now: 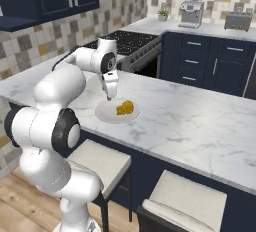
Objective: Take the cheese, fish, and garlic from the fridge and place them on the plate on the dining counter to create an appetizer plate.
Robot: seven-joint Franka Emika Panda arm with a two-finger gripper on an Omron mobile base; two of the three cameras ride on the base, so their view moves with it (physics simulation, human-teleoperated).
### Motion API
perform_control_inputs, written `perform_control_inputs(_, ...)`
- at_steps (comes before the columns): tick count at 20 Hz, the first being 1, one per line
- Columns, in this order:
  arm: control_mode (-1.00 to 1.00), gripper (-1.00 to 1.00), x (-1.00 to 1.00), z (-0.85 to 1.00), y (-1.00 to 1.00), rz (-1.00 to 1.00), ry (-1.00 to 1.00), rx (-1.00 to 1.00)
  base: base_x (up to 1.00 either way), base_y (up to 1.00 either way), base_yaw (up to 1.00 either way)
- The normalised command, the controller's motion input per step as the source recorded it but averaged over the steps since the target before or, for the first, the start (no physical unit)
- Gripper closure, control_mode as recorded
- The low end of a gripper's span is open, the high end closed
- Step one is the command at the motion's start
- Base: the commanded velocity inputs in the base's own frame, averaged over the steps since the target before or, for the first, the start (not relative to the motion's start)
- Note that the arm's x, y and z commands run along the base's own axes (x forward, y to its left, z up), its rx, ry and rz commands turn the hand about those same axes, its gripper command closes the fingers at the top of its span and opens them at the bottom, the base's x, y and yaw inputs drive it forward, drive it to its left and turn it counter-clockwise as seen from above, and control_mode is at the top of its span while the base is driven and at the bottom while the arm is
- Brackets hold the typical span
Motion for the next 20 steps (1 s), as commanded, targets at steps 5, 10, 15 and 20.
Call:
perform_control_inputs(5, -1.0, -1.0, -1.0, 0.47, -0.32, 0.31, 0.0, -0.14, 0.0, 0.0, 0.0)
perform_control_inputs(10, -1.0, -1.0, -1.0, 0.11, -0.02, 0.28, 0.0, -0.11, 0.0, 0.0, 0.0)
perform_control_inputs(15, -1.0, -1.0, -0.82, 0.0, 0.0, 0.14, -0.12, -0.01, 0.0, 0.0, 0.0)
perform_control_inputs(20, 1.0, -1.0, -0.11, 0.0, 0.0, 0.0, -0.03, 0.0, -0.46, 0.04, 0.0)
